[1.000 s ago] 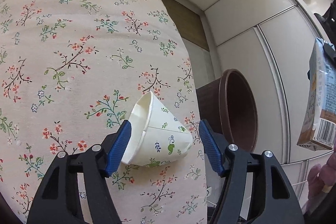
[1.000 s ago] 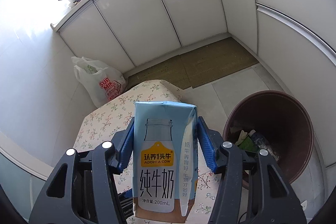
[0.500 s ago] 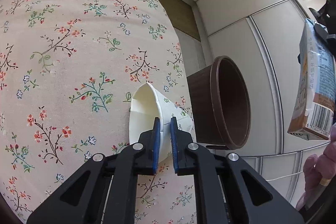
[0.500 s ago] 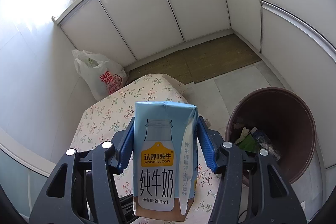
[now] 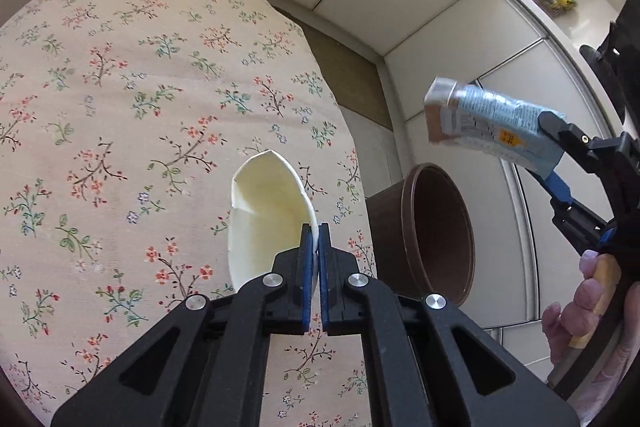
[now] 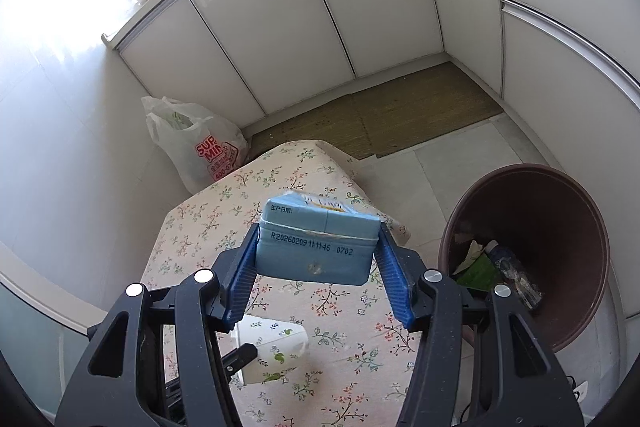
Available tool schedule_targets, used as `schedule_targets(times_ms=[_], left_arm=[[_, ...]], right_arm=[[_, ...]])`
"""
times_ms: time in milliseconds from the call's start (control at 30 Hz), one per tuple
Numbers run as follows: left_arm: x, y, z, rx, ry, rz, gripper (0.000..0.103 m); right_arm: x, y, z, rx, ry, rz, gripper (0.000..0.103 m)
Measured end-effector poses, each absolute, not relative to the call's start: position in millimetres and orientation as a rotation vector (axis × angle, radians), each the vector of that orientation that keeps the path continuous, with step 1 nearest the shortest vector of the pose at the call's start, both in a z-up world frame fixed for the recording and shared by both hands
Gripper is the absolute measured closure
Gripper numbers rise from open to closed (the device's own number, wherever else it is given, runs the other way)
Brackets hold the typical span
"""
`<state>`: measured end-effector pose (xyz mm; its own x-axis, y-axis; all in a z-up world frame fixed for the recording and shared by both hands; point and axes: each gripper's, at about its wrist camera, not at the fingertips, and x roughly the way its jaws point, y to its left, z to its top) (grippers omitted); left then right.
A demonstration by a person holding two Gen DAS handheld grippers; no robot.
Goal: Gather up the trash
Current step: 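Carry the milk carton with the right gripper to the brown bin and release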
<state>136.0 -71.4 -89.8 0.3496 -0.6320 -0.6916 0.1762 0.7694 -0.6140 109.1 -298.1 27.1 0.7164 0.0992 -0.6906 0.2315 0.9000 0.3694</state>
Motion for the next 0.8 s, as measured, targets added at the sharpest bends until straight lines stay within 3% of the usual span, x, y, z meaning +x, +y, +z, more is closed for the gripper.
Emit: schedule_targets(times_ms=[400, 800], left_arm=[[135.2, -23.7, -53.9, -0.524, 0.974, -0.466, 0.1], [120.7, -21.6, -31.9, -0.497, 0.918, -0.488, 0.1]], right_arm=[[93.6, -304.0, 53.8, 0.483, 0.686, -0.074, 0.05], [39.9, -404.0, 87.0, 0.608, 0.503, -0.266, 0.05]])
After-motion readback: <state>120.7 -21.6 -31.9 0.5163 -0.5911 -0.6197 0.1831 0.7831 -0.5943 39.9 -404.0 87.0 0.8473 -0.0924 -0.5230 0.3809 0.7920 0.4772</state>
